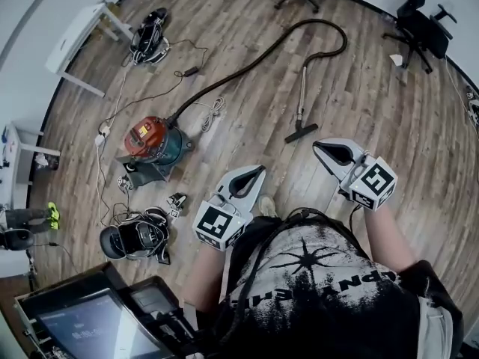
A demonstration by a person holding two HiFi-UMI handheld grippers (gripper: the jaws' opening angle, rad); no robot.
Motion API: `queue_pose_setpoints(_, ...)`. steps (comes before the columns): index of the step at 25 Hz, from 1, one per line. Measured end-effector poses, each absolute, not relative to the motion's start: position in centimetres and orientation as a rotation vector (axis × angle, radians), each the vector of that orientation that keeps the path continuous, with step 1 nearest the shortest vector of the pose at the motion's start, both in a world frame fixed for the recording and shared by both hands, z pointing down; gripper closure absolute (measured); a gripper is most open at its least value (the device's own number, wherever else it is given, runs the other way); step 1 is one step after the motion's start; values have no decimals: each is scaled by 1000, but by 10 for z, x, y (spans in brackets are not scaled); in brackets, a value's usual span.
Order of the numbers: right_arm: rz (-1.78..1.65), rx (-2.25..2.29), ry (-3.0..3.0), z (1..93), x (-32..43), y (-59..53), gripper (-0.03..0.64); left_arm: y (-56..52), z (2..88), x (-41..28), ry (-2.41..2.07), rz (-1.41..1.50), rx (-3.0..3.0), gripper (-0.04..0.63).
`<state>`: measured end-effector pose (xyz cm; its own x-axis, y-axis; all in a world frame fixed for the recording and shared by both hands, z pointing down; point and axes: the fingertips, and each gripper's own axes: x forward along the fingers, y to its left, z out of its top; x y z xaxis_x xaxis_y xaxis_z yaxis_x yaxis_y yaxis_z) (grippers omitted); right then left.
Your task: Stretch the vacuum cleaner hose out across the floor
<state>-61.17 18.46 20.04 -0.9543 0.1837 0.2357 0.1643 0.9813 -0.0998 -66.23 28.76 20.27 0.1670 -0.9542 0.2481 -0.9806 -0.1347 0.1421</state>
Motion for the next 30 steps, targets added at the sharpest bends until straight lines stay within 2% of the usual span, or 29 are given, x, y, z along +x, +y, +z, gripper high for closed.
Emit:
queue_pose_setpoints(8, 108, -254, -2856, 207, -700, 187, 609, 285, 207, -754, -1855, 130, 2168, 595)
queue_pose_setpoints(22, 148, -275, -2761, 235, -772, 155, 609, 261, 243, -813, -1810, 67, 2095, 594)
queue_pose_setpoints(30, 189, -440, -2756, 240, -857, 96, 609, 194, 234, -887, -1899, 108, 1986, 595)
